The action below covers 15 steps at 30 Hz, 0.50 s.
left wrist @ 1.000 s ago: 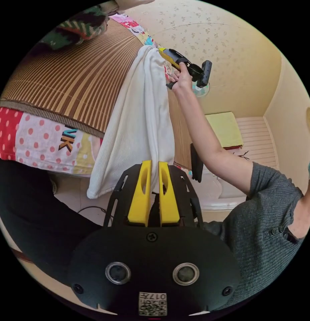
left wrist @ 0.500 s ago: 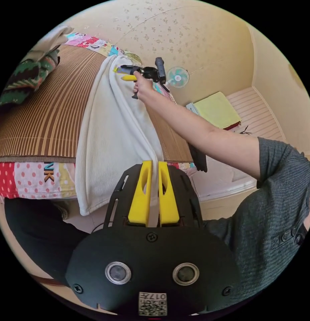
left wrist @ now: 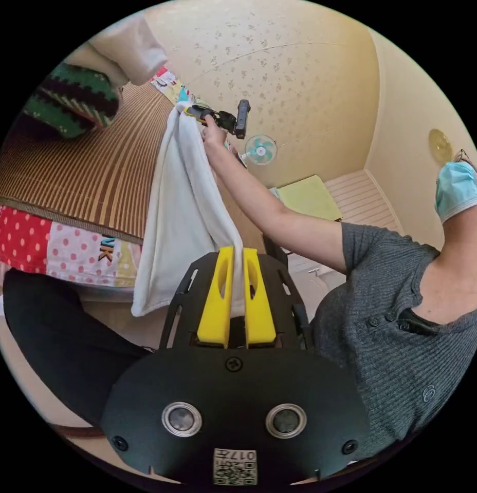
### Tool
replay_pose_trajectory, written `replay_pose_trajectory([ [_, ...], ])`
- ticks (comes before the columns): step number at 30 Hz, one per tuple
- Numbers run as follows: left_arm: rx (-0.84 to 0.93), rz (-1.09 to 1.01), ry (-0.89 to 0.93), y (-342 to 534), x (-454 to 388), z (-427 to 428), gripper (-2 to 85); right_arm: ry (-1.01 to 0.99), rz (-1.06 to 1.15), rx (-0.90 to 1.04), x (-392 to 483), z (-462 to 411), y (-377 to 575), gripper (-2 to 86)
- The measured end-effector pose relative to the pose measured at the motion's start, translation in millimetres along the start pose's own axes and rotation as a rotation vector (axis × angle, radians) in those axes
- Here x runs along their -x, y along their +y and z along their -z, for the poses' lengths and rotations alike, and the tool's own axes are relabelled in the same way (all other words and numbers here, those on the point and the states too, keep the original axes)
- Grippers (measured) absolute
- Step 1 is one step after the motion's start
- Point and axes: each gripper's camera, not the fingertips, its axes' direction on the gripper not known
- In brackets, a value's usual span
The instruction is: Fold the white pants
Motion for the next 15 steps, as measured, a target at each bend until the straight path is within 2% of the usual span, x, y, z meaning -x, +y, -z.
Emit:
replay_pose_trajectory([
  [2,0.032,0.112,-0.131,2,22,6,3.1,-0.14,-0.051,-0.009,-21,13,17,6.5],
  [5,0.047,0.14,-0.136,11,29,7,0.1,-0.362,0.011,-0.15,-42,82,85,8.1],
  [7,0.038,0.131,-0.098,16,27,6,-0.4,-0.38,0.01,-0.154,-58,119,139,8.5],
  [11,0.066,0.083,-0.152,19,7,-1,0.4,-0.371,-0.127,-0.059,-115,183,286,11.0],
  [15,0.096,0.005,-0.202,12,-18,-11,7.7,-0.421,-0.235,0.02,-141,226,412,11.4],
])
